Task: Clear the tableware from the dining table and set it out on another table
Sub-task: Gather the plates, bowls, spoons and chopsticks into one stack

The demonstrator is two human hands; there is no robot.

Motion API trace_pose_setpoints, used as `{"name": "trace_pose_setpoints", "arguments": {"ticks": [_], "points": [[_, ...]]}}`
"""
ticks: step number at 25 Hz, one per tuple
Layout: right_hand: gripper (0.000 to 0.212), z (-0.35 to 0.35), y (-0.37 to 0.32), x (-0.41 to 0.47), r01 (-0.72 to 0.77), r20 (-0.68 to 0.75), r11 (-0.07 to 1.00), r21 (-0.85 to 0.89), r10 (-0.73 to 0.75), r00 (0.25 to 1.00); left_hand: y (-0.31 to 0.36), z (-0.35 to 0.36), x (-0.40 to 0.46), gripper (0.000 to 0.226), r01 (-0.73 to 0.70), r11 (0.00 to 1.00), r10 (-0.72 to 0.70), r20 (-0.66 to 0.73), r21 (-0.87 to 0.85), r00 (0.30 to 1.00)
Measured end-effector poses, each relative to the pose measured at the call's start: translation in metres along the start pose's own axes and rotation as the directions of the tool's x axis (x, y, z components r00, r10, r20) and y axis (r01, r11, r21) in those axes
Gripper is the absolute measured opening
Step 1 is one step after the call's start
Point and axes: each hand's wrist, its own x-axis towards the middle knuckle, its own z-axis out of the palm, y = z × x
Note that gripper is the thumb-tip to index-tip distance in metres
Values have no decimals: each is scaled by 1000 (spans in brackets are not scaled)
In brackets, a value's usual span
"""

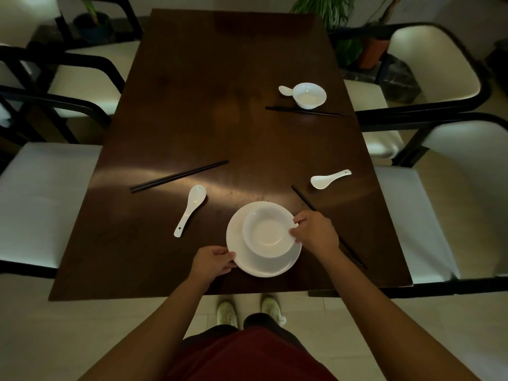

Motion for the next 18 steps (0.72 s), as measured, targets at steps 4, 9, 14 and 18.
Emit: {"name": "trace_pose_setpoints", "arguments": {"ticks": [4,9,14,18], "points": [[32,-7,-1,-7,13,19,1000,5,-13,1000,12,-14,-1,34,-94,951,94,12,296,995],[19,-30,-27,-10,238,-153,970,-52,-244,958,75,-35,-1,31,-526,453,585,205,720,785],[29,-81,-63,15,337,-330,862,-378,-466,821,179,-4,17,42,-600,-48,749,426,799,507],[31,-130,-79,68,298,-387,835,-463,-493,779,253,31,43,41,-590,-109,799,424,800,427]]}}
